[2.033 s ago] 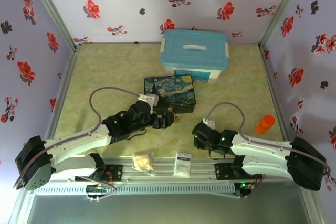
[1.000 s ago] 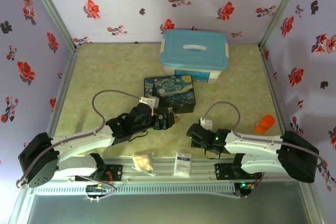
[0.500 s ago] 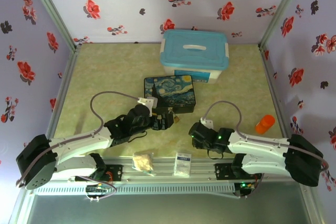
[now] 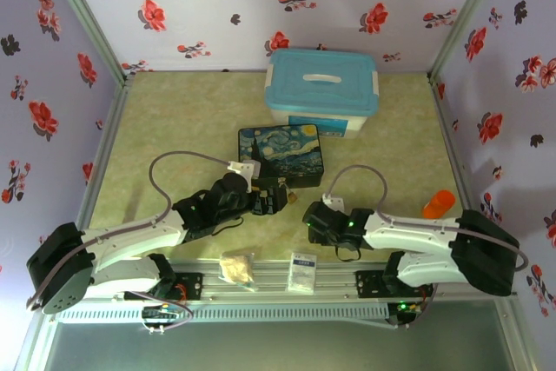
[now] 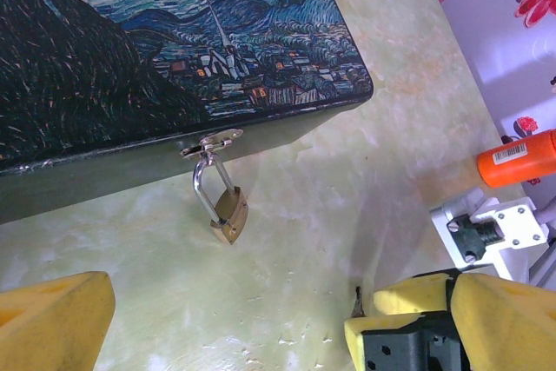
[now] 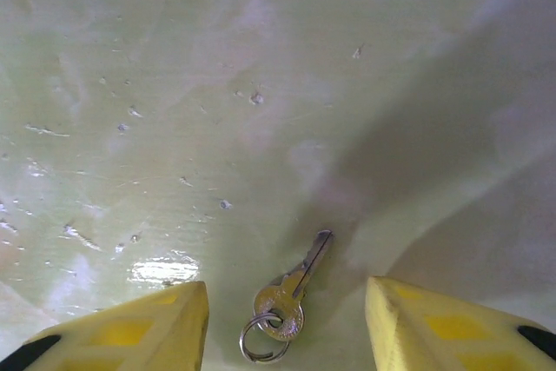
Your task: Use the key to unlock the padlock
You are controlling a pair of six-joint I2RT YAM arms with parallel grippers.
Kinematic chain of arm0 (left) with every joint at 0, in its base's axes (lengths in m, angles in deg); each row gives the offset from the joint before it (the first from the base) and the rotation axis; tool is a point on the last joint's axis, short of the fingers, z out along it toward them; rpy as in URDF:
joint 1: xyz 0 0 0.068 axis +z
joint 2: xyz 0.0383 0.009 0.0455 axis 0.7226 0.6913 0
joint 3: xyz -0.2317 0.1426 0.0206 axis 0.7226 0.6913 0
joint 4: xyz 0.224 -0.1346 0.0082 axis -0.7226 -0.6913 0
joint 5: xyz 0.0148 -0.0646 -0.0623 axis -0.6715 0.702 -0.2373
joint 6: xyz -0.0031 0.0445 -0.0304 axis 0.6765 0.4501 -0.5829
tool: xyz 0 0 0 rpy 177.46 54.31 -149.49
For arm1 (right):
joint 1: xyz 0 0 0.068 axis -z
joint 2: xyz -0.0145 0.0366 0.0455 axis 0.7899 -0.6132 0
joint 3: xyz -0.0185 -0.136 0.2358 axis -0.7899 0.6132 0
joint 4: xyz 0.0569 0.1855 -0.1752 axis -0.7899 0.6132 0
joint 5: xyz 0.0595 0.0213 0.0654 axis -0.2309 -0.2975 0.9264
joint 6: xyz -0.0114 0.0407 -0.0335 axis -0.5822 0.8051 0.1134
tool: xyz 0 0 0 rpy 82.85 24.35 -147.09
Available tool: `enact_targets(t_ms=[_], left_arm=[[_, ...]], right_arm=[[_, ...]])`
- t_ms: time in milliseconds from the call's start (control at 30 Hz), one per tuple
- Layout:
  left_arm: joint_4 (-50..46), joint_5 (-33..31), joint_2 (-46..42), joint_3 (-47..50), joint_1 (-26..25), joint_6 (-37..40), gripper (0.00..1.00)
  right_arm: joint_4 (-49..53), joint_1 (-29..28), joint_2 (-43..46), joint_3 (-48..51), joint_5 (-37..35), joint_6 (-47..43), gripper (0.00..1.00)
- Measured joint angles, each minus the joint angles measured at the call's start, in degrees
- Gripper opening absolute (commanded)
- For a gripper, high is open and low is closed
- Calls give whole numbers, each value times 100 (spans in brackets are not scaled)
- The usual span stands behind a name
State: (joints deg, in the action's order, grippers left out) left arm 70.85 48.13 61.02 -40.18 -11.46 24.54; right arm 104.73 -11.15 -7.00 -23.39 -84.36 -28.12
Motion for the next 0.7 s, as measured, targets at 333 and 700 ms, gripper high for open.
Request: enact_targets(t_ms=[333, 700], left_arm=[[0, 2, 92, -2, 0, 2, 100], [55, 2, 247, -2, 0, 2, 100]], right_arm=[[466, -415, -754, -507, -468, 4, 28], [216, -496, -431, -275, -494, 170, 10]])
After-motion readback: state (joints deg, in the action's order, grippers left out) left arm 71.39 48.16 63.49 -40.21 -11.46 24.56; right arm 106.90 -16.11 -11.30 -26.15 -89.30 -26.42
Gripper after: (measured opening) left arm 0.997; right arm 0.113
